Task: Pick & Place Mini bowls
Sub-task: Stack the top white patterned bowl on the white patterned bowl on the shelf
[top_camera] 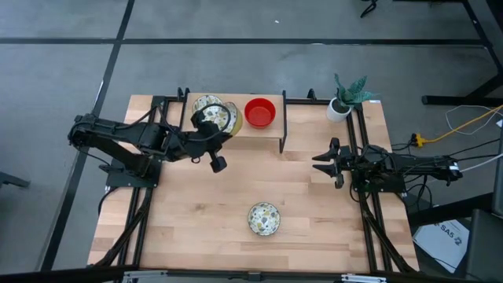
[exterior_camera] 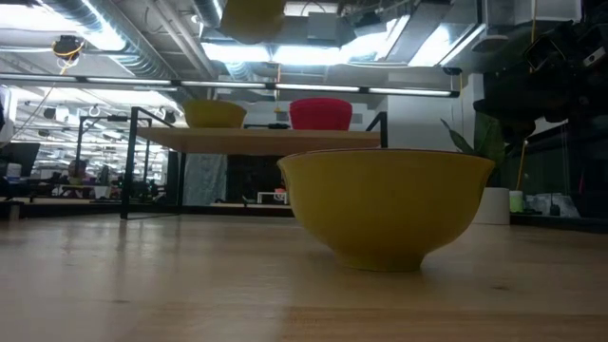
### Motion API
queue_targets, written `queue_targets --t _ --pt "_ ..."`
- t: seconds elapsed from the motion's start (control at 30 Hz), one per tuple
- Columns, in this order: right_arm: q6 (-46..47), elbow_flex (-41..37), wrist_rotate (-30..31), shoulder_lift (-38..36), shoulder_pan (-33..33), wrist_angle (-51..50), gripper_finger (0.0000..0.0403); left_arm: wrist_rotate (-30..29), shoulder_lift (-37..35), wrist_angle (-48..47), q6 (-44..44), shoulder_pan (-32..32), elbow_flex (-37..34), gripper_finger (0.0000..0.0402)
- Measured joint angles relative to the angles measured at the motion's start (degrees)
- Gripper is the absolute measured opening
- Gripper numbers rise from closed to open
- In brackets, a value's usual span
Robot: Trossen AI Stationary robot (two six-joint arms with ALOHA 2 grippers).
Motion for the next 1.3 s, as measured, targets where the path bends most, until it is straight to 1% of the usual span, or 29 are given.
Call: queue_targets --t 0.27,0.5,0.8,0.87,0.97,1.3 --pt "0.0 0.0 0.0 0.0 0.0 0.0 0.014 -0.6 0.0 0.0 0.0 0.0 0.0 0.0003" --pt "0.0 0.0 0.0 0.0 0.0 0.0 0.014 -0.4 0.0 0.0 0.1 1.2 0.0 0.0003" --pt "0.0 0.0 0.0 0.0 0.0 0.0 0.014 0.1 0.0 0.4 3.4 3.6 0.2 0.0003" --pt "0.0 0.0 0.0 0.0 0.0 0.0 0.014 1.3 0.0 0.4 4.6 4.4 1.1 0.0003" --pt "0.0 0.0 0.0 0.0 0.0 0.0 0.014 1.5 0.0 0.4 6.7 5.5 3.3 0.0003" --pt "0.0 0.0 0.0 0.0 0.0 0.0 0.014 -1.4 0.5 0.5 14.2 8.0 10.4 0.0003"
